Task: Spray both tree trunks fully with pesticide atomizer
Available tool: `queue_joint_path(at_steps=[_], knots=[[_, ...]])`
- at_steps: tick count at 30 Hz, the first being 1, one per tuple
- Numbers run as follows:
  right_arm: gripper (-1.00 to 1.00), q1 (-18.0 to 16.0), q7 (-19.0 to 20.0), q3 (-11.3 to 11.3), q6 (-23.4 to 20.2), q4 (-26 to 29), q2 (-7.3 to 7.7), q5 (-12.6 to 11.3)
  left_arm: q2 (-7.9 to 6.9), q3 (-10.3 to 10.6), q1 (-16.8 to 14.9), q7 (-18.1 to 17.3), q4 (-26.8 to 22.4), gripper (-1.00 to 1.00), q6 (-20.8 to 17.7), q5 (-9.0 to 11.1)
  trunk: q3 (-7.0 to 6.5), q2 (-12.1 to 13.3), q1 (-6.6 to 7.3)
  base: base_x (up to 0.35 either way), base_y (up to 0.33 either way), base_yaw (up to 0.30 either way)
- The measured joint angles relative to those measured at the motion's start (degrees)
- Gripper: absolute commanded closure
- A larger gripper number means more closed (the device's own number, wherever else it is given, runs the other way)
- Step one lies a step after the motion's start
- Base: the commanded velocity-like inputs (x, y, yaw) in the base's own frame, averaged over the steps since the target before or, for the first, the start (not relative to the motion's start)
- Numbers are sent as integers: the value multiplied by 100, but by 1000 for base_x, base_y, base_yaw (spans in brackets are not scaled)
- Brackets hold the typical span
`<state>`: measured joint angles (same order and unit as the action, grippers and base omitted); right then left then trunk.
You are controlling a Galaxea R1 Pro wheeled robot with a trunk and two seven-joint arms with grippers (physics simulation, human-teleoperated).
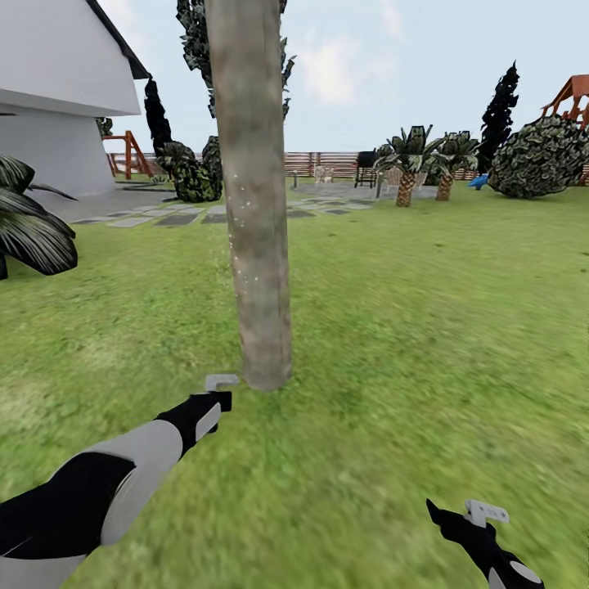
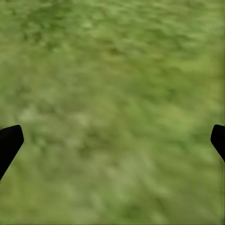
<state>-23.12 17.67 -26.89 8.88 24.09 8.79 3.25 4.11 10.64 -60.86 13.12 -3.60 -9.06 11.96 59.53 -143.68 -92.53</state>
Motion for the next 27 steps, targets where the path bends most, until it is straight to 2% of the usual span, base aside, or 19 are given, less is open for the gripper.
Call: queue_joint_path(at_steps=[2, 3, 4, 6, 8, 10, 16, 18, 20, 22, 27], knots=[[-100, 0, 0, 0, 0, 0, 0, 0, 73, 14, 12, 13, -365, 100, -161, -24, -1, 0, 0, 0, -6, 0], [-100, 0, 0, -2, 0, 0, 0, 0, 91, 13, 10, 18, -728, 100, -507, -35, -1, -1, 1, 0, -2, 0], [-100, 0, 0, -5, 0, 0, 0, 0, 91, 3, 8, 21, -1177, 100, -1044, -39, -1, 0, 1, 0, -1, 0], [-100, 0, 0, -7, 0, 0, 0, -3, 85, -4, 4, 25, -1984, 100, -1870, -40, -1, 0, 1, 0, 0, 0], [-100, 0, 0, -9, 0, -6, 0, -8, 84, -7, -11, 44, -3277, 100, -2942, -48, -1, -1, 1, 0, 0, 0], [-100, 0, 0, -9, 0, -10, 0, -9, 91, -9, -26, 50, -3609, 100, -3411, -42, 0, 0, 0, 0, 0, 0], [-100, 1, 0, -9, 0, -12, 0, -1, 92, -9, -394, 340, -3791, 100, -3784, -78, -1, 0, 1, 0, 0, 0], [-100, 1, 0, -9, 0, -12, 0, 0, 91, -9, -706, 419, -3796, 100, -4272, -80, -1, -1, 1, 0, 0, 0], [-100, 2, 0, -9, 0, -9, 0, 0, 99, -6, -796, 431, -3795, 100, -4537, -50, 0, 0, 0, 0, 0, 0], [-100, 3, 0, -9, 0, -2, 0, 0, 100, 3, -830, 429, -3790, 100, -4652, -51, 0, 0, 0, 0, 0, 17], [-100, 2, 0, -9, 0, -1, 0, 0, 91, 6, -839, 421, -3784, 100, -4660, -46, 0, 0, 0, 0, -10, 202]])
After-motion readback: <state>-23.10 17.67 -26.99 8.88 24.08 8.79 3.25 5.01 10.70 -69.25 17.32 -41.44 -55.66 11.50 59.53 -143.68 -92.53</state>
